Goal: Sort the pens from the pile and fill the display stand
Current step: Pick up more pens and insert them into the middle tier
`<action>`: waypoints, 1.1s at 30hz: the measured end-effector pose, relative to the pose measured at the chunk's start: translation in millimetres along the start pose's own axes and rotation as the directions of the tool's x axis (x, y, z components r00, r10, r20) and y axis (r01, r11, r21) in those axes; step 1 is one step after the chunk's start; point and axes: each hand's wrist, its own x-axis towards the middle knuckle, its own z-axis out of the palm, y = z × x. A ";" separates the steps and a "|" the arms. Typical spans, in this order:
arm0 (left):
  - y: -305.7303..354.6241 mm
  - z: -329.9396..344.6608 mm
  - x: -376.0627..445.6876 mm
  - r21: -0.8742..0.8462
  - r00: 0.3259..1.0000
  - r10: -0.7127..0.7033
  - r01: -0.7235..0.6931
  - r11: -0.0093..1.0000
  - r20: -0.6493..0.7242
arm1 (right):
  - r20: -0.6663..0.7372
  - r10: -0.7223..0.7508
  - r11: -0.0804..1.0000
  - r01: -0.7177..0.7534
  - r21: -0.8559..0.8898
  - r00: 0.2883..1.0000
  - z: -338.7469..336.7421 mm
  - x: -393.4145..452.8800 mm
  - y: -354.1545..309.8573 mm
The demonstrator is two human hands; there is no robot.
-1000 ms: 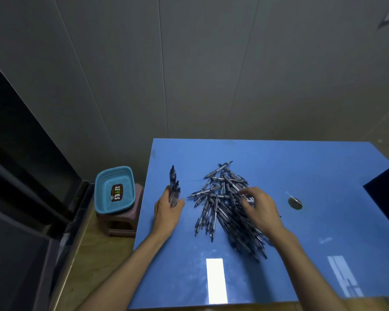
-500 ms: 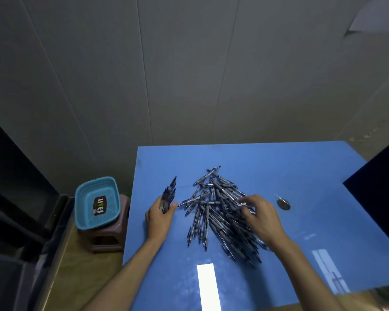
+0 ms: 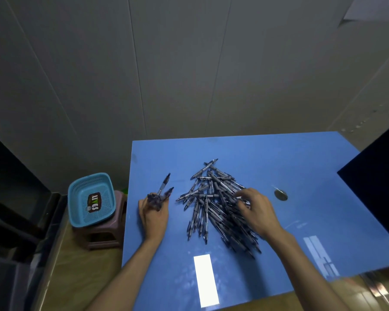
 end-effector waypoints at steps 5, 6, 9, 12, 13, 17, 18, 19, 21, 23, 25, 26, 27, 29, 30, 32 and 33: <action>5.8 -6.9 -1.5 -0.036 0.999 -0.049 0.049 0.998 0.001 | 0.004 0.007 1.000 -0.007 -0.006 1.000 -1.8 0.7 -1.3; 9.2 -8.6 -1.8 -0.021 0.999 -0.033 0.032 0.999 -0.006 | 0.002 0.005 1.000 -0.005 -0.007 1.000 -2.1 0.7 -1.7; 9.5 -7.1 2.5 0.025 0.996 -0.078 0.077 0.997 0.047 | -0.003 0.009 1.000 -0.009 -0.003 1.000 -2.0 0.2 -2.7; 12.6 -9.6 6.1 -0.013 0.992 -0.123 0.124 0.992 0.030 | -0.007 0.018 1.000 -0.018 -0.005 1.000 -2.8 -0.5 -5.8; 16.6 -11.1 7.4 -0.016 0.993 -0.114 0.115 0.993 0.036 | -0.008 0.019 1.000 -0.019 -0.001 1.000 -3.2 -0.5 -7.2; 36.2 -12.5 15.3 -0.019 0.986 -0.089 0.093 0.995 0.142 | -0.030 0.025 0.999 -0.024 0.033 0.999 -6.6 1.8 -13.8; 41.6 -10.8 18.7 -0.039 0.979 -0.105 0.113 0.993 0.177 | -0.039 0.027 0.999 -0.025 0.039 0.999 -8.6 3.3 -15.4; 46.1 -7.8 22.2 -0.067 0.970 -0.111 0.128 0.990 0.214 | -0.052 0.030 0.999 -0.028 0.043 0.998 -11.8 4.4 -16.9; 62.8 -1.1 27.3 -0.151 0.947 -0.084 0.136 0.979 0.311 | -0.081 0.038 0.998 -0.034 0.049 0.996 -21.9 5.9 -17.8; 86.8 6.9 28.9 -0.233 0.920 -0.017 0.118 0.965 0.392 | -0.115 0.047 0.998 -0.042 0.049 0.992 -36.3 6.8 -14.5; 116.8 14.2 25.5 -0.300 0.889 0.046 0.105 0.948 0.456 | -0.155 0.063 0.997 -0.056 0.049 0.986 -52.9 6.4 -6.7; 131.2 19.3 22.4 -0.327 0.873 0.070 0.106 0.939 0.482 | -0.175 0.074 0.996 -0.065 0.057 0.982 -61.8 5.4 -1.4; 145.6 24.6 17.9 -0.348 0.856 0.091 0.108 0.931 0.509 | -0.199 0.087 0.995 -0.075 0.067 0.976 -71.1 3.6 4.4; 170.3 38.4 8.1 -0.369 0.804 0.119 0.131 0.920 0.583 | -0.250 0.109 0.993 -0.091 0.080 0.962 -90.5 -1.6 17.8; 181.9 45.9 2.2 -0.379 0.775 0.128 0.151 0.913 0.618 | -0.271 0.118 0.992 -0.100 0.080 0.955 -100.2 -5.0 25.7; 204.5 61.4 -12.3 -0.402 0.733 0.149 0.182 0.897 0.664 | -0.303 0.140 0.989 -0.120 0.084 0.943 -118.9 -13.6 43.6; 216.2 69.3 -21.4 -0.413 0.721 0.157 0.193 0.890 0.675 | -0.321 0.150 0.988 -0.128 0.088 0.935 -128.2 -18.3 53.5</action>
